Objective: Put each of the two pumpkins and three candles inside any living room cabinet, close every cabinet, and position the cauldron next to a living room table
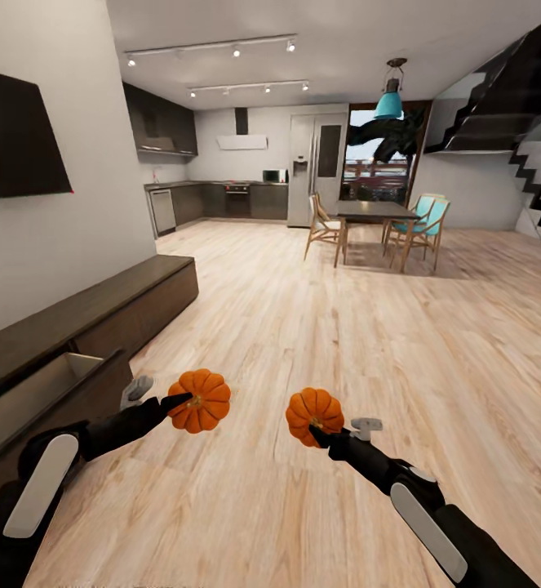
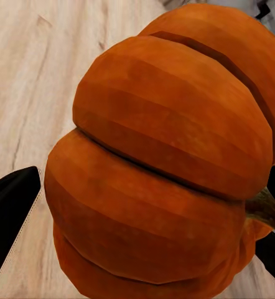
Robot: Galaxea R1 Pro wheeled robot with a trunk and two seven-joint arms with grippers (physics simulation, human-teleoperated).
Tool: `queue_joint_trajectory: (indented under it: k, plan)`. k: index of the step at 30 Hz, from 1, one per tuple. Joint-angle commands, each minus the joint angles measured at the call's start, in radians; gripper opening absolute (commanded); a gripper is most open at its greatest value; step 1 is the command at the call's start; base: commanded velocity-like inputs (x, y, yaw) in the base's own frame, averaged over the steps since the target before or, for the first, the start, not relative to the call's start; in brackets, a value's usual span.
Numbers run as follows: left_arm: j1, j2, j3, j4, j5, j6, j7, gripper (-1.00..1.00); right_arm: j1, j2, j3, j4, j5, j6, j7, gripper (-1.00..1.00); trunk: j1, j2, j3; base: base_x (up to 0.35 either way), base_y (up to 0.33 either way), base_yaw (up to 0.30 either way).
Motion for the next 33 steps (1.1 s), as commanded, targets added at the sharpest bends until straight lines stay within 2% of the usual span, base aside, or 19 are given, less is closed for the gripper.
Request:
queue_joint_trajectory:
  k: [1, 8, 14, 19, 33]
  plan:
    - [-0.001, 0.0, 0.002, 0.0, 0.005, 0.006, -0.007, -1.0, -0.001, -0.001, 0.001, -0.001, -0.008, 0.003, -0.001, -1.0, -0.004, 0.007, 0.002, 0.0, 0.0, 0.266]
    - [-0.002, 0.0, 0.001, 0.005, 0.002, 0.006, -0.004, -1.0, -0.001, -0.001, 0.001, -0.001, -0.008, 0.003, -0.001, -1.0, -0.031, 0.056, 0.024, 0.0, 0.0, 0.266]
    - [-0.002, -0.009, -0.001, 0.002, 0.003, 0.006, 0.046, -1.0, -0.001, -0.001, 0.001, 0.0, -0.008, 0.003, -0.001, -1.0, -0.054, 0.098, 0.043, 0.0, 0.0, 0.266]
    - [-0.002, -0.02, -0.007, 0.001, 0.002, 0.006, 0.05, -1.0, -0.001, -0.001, 0.001, 0.0, -0.008, 0.002, -0.001, -1.0, -0.073, 0.133, 0.059, 0.0, 0.0, 0.266]
    - [-0.002, -0.023, -0.011, 0.001, 0.002, 0.006, 0.05, -1.0, -0.001, -0.001, 0.001, 0.0, -0.008, 0.001, -0.001, -1.0, -0.127, 0.231, 0.103, 0.0, 0.0, 0.266]
